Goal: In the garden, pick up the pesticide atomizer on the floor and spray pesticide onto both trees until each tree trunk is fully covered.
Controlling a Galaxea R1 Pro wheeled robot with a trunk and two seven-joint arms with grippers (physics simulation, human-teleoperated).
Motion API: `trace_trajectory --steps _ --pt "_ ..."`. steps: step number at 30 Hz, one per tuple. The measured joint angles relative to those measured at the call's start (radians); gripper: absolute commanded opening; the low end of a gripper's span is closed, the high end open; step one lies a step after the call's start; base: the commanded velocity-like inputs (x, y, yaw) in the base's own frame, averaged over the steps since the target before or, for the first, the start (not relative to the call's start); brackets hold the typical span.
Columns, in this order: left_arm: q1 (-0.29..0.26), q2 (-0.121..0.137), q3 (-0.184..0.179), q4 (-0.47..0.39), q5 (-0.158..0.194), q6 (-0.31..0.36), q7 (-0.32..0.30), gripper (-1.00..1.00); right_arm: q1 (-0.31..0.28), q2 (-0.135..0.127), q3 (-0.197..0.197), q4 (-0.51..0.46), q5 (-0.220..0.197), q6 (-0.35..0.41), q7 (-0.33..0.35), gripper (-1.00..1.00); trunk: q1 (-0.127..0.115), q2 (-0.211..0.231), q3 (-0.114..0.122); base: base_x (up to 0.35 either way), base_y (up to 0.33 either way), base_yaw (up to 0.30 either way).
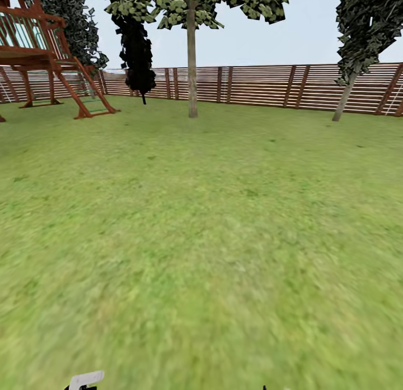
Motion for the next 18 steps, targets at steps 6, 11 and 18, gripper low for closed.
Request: trace_trajectory --steps 6,11,18 --pt "0.000 0.000 0.000 0.000 0.000 0.000 0.000 -1.00 0.000 0.000 0.000 0.000 0.000 0.000 0.000 1.00 0.000 0.000 0.000 0.339 0.000 0.000" --pt "0.000 0.000 0.000 0.000 0.000 -0.001 0.000 -1.00 0.000 0.000 0.000 0.000 0.000 0.000 0.000 1.00 0.000 0.000 0.000 0.339 0.000 0.000" --pt "0.000 0.000 0.000 0.000 0.000 0.000 0.000 -1.00 0.000 0.000 0.000 0.000 0.000 0.000 0.000 1.00 0.000 0.000 0.000 0.339 0.000 0.000"
